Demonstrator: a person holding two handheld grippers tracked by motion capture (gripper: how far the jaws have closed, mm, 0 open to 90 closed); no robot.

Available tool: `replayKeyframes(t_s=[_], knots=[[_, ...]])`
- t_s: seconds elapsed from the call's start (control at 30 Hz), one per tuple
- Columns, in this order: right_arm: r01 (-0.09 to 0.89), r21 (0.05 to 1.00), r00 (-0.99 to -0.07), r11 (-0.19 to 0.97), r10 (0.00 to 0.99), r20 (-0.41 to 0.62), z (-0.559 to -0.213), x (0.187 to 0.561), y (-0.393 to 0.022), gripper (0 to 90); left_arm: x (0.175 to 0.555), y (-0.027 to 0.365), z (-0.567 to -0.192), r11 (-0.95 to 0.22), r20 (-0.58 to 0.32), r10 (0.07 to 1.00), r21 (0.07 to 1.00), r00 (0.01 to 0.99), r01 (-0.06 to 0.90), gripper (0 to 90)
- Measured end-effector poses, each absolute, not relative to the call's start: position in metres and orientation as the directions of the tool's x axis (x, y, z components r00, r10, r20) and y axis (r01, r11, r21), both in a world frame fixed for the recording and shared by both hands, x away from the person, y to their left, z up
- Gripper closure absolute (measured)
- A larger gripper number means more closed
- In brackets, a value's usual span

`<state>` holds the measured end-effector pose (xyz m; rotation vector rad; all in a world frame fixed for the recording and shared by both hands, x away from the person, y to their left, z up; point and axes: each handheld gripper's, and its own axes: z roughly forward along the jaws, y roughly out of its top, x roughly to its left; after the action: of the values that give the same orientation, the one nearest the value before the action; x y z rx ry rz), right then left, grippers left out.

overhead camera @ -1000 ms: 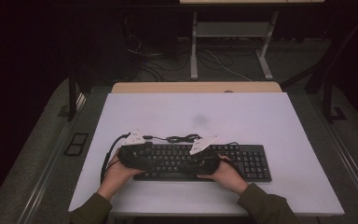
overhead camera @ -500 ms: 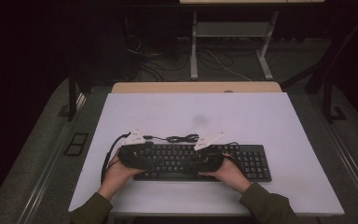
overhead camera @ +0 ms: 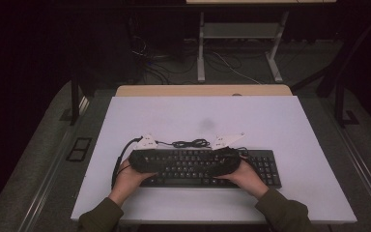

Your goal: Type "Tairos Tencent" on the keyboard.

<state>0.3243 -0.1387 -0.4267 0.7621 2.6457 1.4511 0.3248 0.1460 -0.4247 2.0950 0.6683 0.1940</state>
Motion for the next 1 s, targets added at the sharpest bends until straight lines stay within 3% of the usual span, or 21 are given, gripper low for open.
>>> replayKeyframes(t_s=[0.3,1.0], knots=[[0.406,0.807,-0.871,0.429,0.448,0.200,-0.426,0.325,-0.147,30.7,0.329,0.135,-0.427,-0.463,-0.130,0.498,0.796,0.857,0.390,88.6],[0.409,0.809,-0.866,0.423,0.459,0.197,-0.426,0.327,-0.154,25.1,0.333,0.122,-0.437,-0.508,-0.124,0.483,0.766,0.867,0.393,89.4]])
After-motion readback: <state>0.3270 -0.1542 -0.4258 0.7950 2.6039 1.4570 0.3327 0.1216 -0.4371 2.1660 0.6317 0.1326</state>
